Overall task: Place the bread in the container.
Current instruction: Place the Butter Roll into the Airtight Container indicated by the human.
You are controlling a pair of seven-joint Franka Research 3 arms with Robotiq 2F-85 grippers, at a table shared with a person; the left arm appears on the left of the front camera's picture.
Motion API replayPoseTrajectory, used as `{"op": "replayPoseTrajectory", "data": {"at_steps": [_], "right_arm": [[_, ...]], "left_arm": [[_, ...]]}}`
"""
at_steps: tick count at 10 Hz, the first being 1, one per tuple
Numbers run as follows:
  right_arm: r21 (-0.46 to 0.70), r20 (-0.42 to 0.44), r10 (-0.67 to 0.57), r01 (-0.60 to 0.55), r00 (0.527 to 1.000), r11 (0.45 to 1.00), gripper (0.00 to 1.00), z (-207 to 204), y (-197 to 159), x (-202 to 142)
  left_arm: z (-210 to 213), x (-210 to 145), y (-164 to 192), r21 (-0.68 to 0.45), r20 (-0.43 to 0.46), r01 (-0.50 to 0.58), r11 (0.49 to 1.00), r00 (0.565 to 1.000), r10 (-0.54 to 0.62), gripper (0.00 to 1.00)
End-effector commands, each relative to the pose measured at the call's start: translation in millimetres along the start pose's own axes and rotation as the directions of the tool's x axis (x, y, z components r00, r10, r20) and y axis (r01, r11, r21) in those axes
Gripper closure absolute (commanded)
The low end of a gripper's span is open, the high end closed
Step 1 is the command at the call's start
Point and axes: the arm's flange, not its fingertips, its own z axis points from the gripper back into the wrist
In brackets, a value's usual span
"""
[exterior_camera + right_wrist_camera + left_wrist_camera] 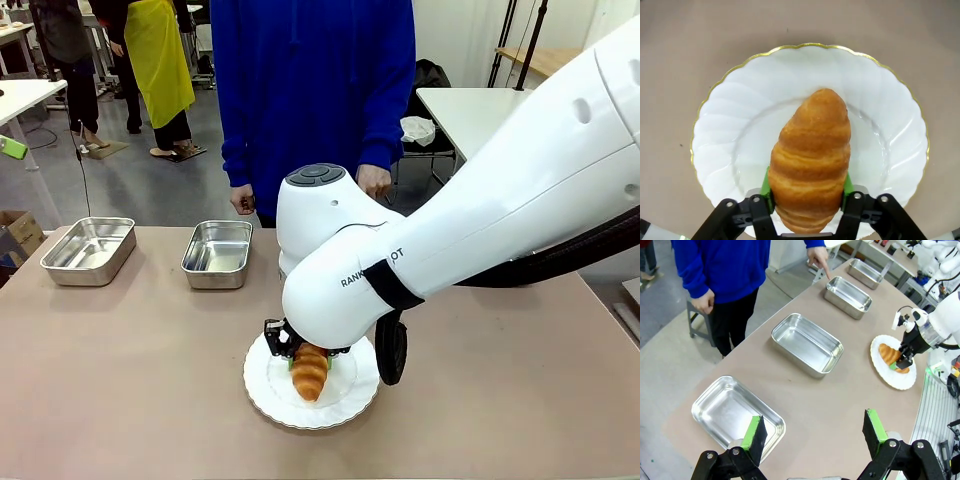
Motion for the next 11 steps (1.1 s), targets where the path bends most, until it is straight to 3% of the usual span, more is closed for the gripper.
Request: {"op": "replayPoseTrajectory", "data": {"at_steps": [1, 5, 7, 11], "right_arm": [[0.007, -0.016, 0.015, -0.015, 1.000, 1.000, 0.45, -2.4, 0.3, -1.1], [0.000, -0.002, 0.001, -0.001, 1.000, 1.000, 0.45, -0.4, 0.1, -0.2], [0.023, 0.064, 0.030, -0.031, 0.998, 0.999, 0.44, 57.7, -14.4, 17.7], [0.027, 0.087, 0.151, -0.154, 0.985, 0.988, 0.44, 164.5, -50.8, 62.8]], "left_arm": [[1.3, 0.8, -2.6, -0.006, 0.007, 0.003, 1.000, 1.000, -0.003, 0.00], [1.3, 0.8, -2.6, -0.006, 0.007, 0.003, 1.000, 1.000, -0.003, 0.00], [1.3, 0.8, -2.6, -0.006, 0.007, 0.003, 1.000, 1.000, -0.003, 0.00], [1.3, 0.8, -2.6, -0.006, 0.007, 0.003, 1.000, 1.000, -0.003, 0.00]]}}
